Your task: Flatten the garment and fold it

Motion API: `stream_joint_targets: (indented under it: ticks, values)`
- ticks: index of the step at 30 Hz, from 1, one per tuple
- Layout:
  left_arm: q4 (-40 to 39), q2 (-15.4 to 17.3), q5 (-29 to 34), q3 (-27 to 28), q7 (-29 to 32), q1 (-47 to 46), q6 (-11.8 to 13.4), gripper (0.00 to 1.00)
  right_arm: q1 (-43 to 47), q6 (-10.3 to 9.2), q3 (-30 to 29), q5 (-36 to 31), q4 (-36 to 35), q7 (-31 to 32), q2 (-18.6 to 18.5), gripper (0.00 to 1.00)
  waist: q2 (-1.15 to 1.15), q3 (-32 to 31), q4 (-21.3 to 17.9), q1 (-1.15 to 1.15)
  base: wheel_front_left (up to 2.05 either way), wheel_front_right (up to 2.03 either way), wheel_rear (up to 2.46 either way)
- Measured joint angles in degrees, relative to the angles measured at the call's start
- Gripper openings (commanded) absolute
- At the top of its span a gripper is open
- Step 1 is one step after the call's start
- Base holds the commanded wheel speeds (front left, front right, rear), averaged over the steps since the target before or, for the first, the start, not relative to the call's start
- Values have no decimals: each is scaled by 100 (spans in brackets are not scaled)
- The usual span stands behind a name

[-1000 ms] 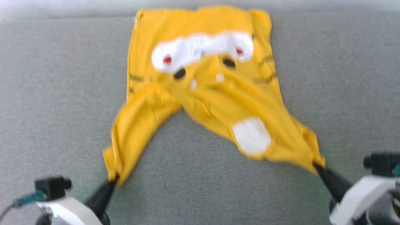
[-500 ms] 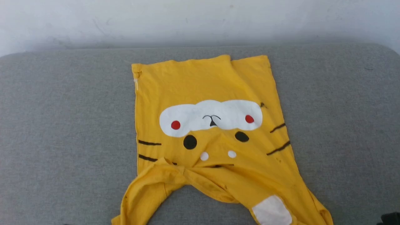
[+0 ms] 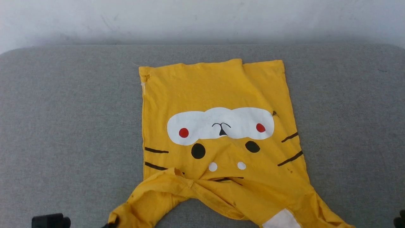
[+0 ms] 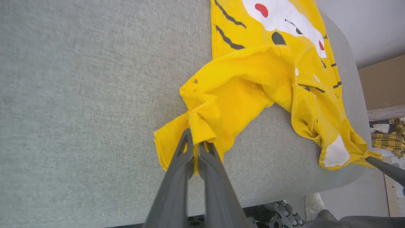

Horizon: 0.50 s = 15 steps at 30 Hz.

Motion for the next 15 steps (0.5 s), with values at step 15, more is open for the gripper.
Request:
stream_joint_targets:
  ticks: [15]
  values:
    - [-455,-156,570,47,-415,-975,-347,0,-1382,1,1265,-815,1411,-1128,-403,4,0,419,80,1,0,0,0]
